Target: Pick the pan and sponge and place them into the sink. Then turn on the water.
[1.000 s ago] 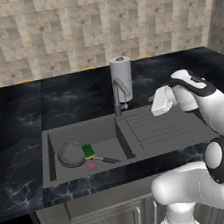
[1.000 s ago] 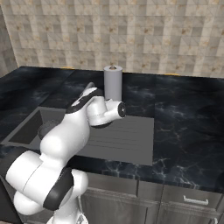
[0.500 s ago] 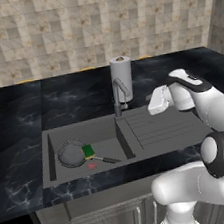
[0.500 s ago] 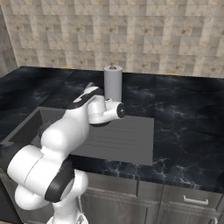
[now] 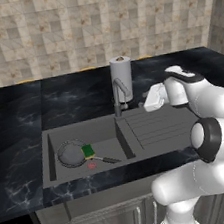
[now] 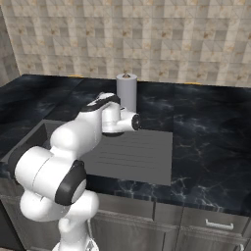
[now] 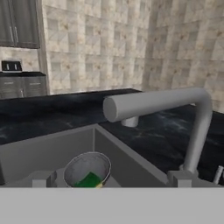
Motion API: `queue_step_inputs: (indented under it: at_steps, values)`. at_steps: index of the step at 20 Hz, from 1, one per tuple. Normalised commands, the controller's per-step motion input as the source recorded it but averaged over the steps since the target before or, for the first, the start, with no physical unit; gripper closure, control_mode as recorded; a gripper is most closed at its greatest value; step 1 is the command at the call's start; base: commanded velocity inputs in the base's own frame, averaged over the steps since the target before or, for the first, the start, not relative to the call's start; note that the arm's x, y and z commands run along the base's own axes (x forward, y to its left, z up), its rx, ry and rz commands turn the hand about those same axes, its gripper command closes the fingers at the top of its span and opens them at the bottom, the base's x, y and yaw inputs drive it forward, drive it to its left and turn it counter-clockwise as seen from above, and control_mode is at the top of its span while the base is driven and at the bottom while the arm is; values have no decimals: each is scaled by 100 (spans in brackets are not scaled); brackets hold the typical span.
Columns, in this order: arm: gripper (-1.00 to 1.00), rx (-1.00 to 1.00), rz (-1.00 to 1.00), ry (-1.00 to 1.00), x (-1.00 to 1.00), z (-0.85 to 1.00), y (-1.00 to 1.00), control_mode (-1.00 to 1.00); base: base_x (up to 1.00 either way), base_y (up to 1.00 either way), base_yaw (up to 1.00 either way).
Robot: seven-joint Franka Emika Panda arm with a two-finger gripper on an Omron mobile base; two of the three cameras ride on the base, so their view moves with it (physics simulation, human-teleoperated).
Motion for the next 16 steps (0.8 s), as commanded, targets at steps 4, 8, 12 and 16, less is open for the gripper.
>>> queue_step_inputs:
  at_steps: [4, 8, 12, 16]
  values:
    - [-100, 2, 0, -3, 21, 0, 0, -100, 0, 0, 0]
    - [-100, 3, -2, -3, 19, 0, 0, -100, 0, 0, 0]
    - [-100, 1, -6, -4, 18, -1, 0, -100, 0, 0, 0]
    - [-100, 0, -7, -4, 6, -5, 0, -100, 0, 0, 0]
